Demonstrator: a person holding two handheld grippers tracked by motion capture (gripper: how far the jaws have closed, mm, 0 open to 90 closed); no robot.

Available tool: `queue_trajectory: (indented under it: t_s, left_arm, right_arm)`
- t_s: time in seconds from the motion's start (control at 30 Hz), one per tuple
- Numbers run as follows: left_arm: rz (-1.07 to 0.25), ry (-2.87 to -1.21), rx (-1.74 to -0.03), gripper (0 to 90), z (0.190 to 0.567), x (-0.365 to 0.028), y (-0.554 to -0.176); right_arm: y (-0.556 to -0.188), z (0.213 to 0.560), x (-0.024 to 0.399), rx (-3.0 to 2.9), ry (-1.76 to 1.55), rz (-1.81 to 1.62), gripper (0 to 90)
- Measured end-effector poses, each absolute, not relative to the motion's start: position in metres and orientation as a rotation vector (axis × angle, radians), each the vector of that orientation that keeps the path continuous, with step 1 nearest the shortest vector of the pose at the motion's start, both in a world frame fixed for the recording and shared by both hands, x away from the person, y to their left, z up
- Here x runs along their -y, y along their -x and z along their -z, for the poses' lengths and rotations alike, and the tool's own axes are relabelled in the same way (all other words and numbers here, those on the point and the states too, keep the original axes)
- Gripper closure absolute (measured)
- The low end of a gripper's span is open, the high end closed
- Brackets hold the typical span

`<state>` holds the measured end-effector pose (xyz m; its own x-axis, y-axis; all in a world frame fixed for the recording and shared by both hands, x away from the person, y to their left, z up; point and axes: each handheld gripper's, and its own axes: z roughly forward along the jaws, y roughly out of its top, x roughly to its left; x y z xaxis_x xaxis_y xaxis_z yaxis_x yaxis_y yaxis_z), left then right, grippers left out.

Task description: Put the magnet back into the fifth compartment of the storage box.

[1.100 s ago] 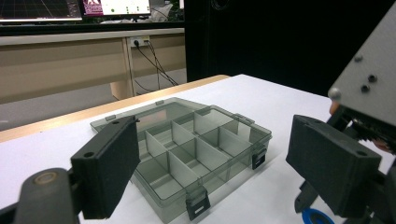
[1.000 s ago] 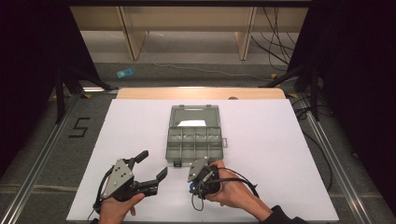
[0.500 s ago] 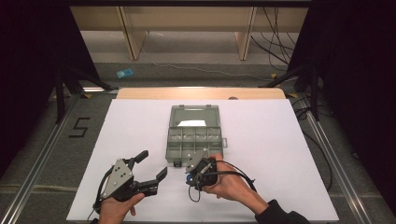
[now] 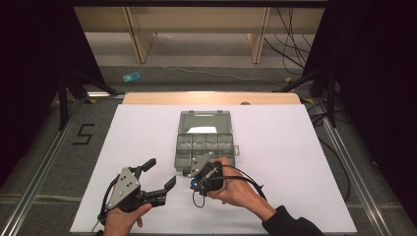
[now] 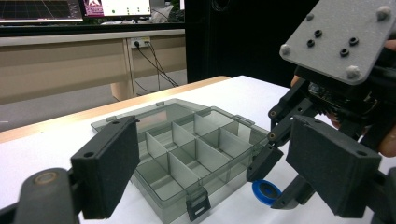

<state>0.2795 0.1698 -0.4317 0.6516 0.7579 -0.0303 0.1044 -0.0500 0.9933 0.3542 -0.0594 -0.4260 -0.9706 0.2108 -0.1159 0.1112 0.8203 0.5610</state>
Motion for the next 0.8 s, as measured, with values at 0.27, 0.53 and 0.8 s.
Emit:
queue_trajectory:
  t_s: [0.27,0.53,0.8]
  left_arm:
    - [-0.616,-1.551,-0.739,16.3,0.432,-0.170,-0.279]
    - [-0.614,-1.554,-0.738,16.3,0.432,-0.170,-0.279]
    - [-0.610,-1.555,-0.737,16.3,0.432,-0.170,-0.280]
  right_arm:
    - [-0.359,0.424,0.057,-2.811,-0.262,-0.875,62.5]
    - [-0.365,0.419,0.057,-2.786,-0.272,-0.905,62.5]
    - [-0.374,0.418,0.057,-2.762,-0.298,-0.939,62.5]
